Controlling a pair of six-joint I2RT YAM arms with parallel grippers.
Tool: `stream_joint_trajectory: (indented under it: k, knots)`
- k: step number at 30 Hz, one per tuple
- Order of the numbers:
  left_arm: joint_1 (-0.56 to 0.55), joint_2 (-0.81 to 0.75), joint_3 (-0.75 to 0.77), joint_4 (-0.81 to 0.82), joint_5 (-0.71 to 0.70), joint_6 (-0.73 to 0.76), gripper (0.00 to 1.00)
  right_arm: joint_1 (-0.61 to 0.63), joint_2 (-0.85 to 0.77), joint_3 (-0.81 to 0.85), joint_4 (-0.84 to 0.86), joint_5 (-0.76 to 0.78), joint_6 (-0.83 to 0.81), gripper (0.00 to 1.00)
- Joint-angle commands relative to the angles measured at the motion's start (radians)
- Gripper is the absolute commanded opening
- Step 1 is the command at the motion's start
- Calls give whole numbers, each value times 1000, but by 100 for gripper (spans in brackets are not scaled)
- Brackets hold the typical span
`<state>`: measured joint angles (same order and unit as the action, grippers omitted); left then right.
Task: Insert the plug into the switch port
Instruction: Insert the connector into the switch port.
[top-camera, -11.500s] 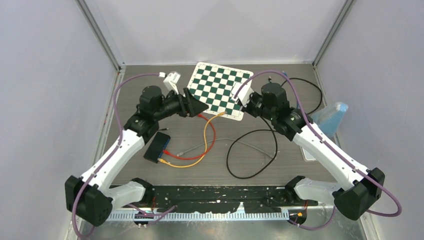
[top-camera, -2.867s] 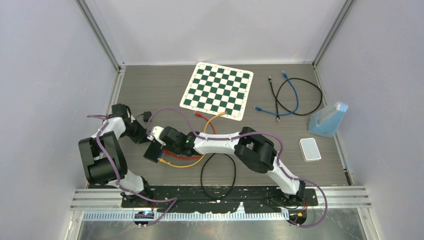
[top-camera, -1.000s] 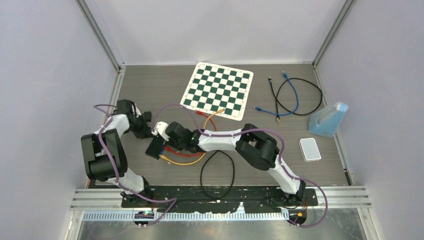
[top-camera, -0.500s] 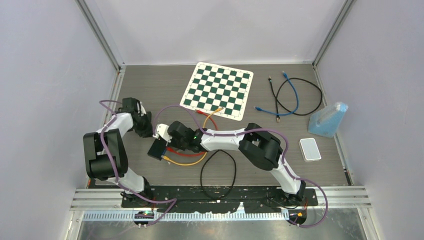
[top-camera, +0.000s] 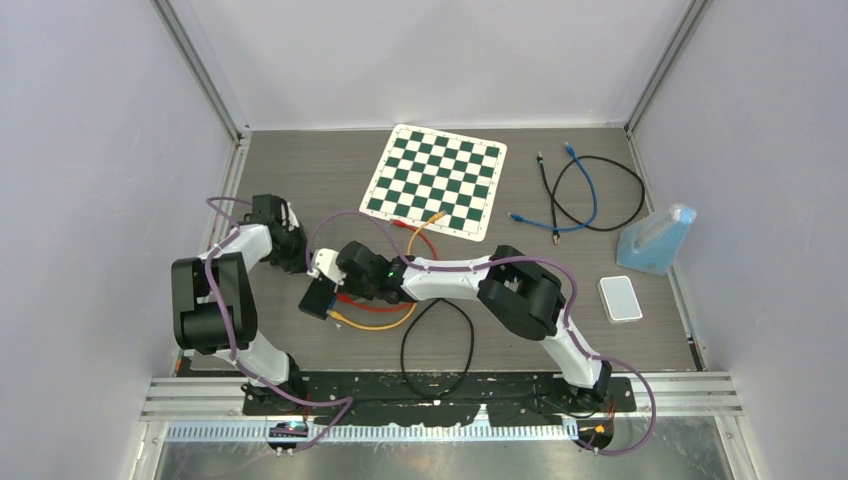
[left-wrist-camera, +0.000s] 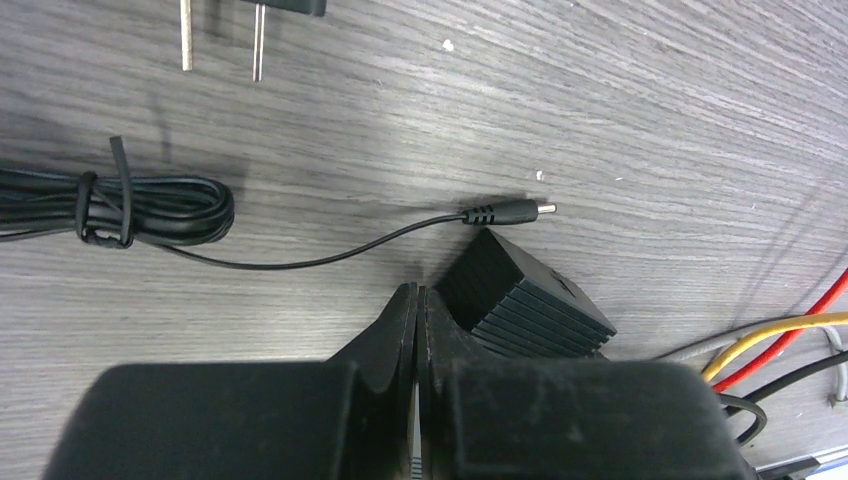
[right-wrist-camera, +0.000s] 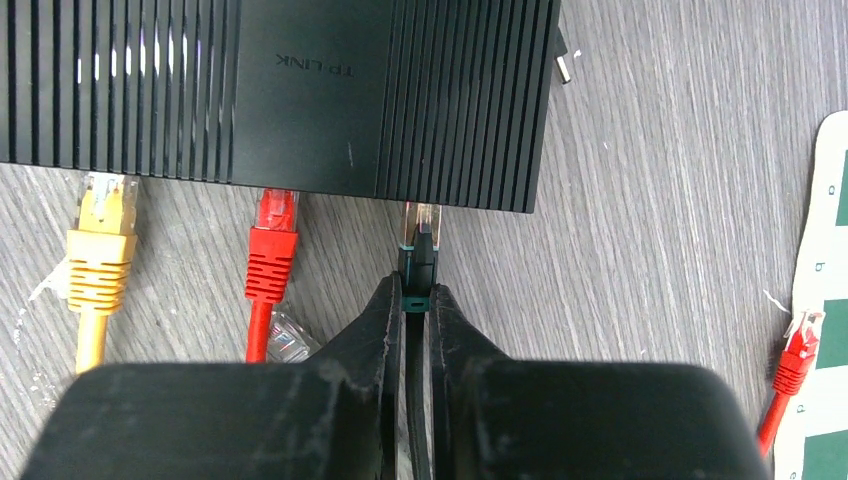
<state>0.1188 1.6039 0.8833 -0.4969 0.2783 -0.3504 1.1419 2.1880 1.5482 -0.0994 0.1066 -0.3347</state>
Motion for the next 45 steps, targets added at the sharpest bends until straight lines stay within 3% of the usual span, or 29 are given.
stream_joint_trajectory:
  k: [1,12,21,26,31,35,40,45]
  knots:
    - [-69,16,-4,-98,222,-23,0,12,-40,97,323,-77,-37,5]
    - [-110,59,-9,-77,283,-22,0,12,-38,98,410,-88,-78,5]
    - [-109,73,-61,-22,340,-58,0,4,-1,120,459,-29,-12,5]
    - [-110,80,-93,2,339,-65,0,-20,-37,26,589,-85,52,5]
    - [-109,79,-105,11,349,-76,0,-26,-69,-38,688,-92,-11,5]
    - [-109,74,-111,23,355,-86,0,-29,-91,-18,678,-56,-103,5]
    - [-137,68,-132,59,368,-121,0,-43,-67,59,598,-59,-85,5]
    - [-163,39,-147,58,349,-147,0,-44,-38,47,642,12,-48,5]
